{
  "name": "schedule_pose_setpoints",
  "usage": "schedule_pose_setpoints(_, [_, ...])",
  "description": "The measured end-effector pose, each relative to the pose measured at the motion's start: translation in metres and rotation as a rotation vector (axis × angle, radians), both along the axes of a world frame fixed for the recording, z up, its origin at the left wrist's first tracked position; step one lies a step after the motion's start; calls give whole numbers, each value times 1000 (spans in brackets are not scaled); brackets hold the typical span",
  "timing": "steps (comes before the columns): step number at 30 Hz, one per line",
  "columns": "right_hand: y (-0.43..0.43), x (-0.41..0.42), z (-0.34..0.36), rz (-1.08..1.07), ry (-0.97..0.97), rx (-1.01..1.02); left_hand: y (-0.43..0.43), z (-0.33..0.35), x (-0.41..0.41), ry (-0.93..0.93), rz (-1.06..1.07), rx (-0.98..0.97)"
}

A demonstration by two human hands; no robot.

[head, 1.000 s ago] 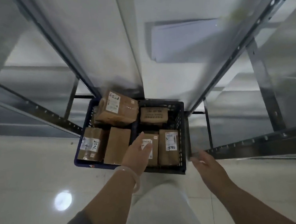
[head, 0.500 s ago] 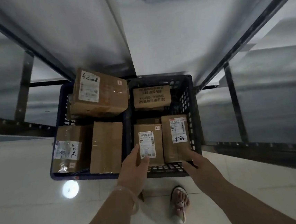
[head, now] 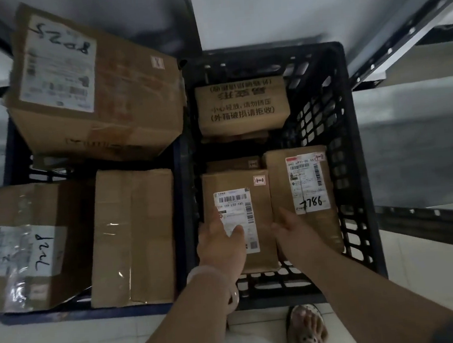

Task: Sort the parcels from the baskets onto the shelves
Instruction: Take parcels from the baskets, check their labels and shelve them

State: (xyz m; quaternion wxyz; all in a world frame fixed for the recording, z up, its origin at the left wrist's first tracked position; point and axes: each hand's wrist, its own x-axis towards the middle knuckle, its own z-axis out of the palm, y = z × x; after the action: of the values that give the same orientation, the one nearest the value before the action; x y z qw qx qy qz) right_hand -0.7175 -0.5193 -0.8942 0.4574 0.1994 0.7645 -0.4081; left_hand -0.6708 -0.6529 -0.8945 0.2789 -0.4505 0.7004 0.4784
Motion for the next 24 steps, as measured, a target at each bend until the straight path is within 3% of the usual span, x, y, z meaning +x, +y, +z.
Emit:
schedule_pose_setpoints(5, [-4,2,-27,-48,-60,-49,12,-16,-2,-22,74,-114])
schedule_pose_setpoints(10, [-6,-2,-1,-119,-110,-104,8,0,-9,-40,192,-53])
schedule_pose_setpoints(19, [-2,-7,94,-231,3,-149,-5,100,-14,56,193,-91])
schedule_pose_setpoints(24, [5,-13,188,-224,166,-173,-7,192,-23,174,218,-80])
